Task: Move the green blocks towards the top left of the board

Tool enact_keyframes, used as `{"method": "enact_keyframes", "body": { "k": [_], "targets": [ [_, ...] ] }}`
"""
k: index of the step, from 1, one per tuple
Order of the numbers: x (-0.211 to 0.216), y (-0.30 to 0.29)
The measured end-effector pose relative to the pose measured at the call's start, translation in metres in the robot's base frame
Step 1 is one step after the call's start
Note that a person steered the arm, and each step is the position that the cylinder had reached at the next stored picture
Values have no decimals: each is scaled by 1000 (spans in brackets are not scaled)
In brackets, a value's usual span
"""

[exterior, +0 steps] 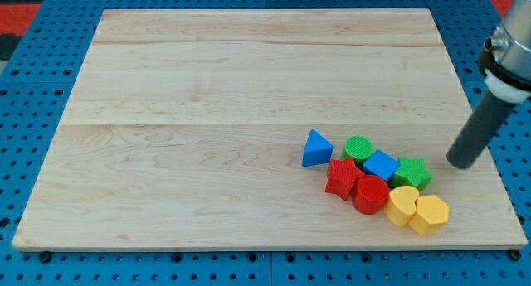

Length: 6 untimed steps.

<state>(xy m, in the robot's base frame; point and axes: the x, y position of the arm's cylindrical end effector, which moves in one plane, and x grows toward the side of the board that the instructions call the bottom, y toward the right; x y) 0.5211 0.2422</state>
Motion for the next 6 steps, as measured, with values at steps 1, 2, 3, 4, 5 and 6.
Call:
{"method": "enact_keyframes", "body": {
  "k": [1, 2, 3, 4, 5, 6],
  "targets": [
    [17, -22],
    [18, -32],
    [17, -50],
    [16, -67],
    [13, -73],
    [12, -73]
  ]
}}
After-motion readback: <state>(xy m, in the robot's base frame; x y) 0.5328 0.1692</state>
